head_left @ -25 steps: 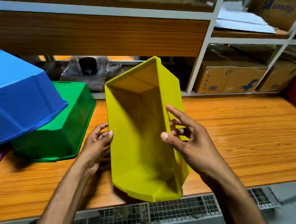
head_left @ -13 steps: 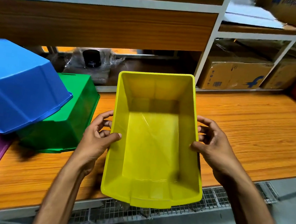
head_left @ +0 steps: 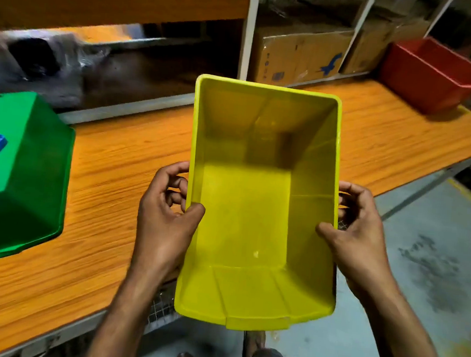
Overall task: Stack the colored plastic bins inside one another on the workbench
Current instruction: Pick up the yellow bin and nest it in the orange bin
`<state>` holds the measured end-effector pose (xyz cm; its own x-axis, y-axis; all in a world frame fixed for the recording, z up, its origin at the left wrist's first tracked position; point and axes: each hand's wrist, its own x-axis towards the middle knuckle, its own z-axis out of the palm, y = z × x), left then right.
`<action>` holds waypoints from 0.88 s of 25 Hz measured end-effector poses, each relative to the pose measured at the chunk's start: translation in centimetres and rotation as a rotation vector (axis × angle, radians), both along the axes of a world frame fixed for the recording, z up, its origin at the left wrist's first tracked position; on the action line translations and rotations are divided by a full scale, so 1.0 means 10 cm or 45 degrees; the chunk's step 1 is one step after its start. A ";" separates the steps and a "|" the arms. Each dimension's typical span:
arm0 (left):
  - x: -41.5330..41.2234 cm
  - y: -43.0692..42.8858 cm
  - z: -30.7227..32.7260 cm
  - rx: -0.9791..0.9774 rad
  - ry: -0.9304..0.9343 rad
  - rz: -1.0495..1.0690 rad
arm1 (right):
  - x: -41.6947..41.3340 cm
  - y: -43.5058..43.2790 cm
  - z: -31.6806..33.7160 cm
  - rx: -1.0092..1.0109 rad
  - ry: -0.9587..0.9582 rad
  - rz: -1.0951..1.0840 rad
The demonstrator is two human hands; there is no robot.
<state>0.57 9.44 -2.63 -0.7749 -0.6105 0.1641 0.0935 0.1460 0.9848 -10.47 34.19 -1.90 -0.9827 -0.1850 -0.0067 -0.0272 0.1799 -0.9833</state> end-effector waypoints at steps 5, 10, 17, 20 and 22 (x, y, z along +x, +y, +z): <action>-0.43 0.74 -0.10 -0.016 -0.069 -0.197 | 0.10 0.91 0.00 -0.066 -0.109 -0.229; -0.97 1.76 -0.23 -0.002 -0.203 -0.478 | 0.13 2.12 -0.21 -0.146 -0.238 -0.497; -1.85 3.53 -0.56 0.101 -0.632 -0.859 | -0.08 3.96 -0.62 -0.322 -0.683 -0.706; -2.19 4.23 -0.60 0.087 -0.758 -0.991 | -0.27 4.60 -0.65 -0.360 -0.831 -0.687; -2.39 4.57 -0.58 0.100 -0.785 -1.045 | -0.43 4.91 -0.64 -0.408 -0.853 -0.702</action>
<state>-23.34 55.14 -8.42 -0.8940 0.1534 -0.4209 -0.3895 0.1981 0.8995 -14.79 83.26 -8.33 -0.7417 0.2169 -0.6347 0.5737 -0.2851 -0.7678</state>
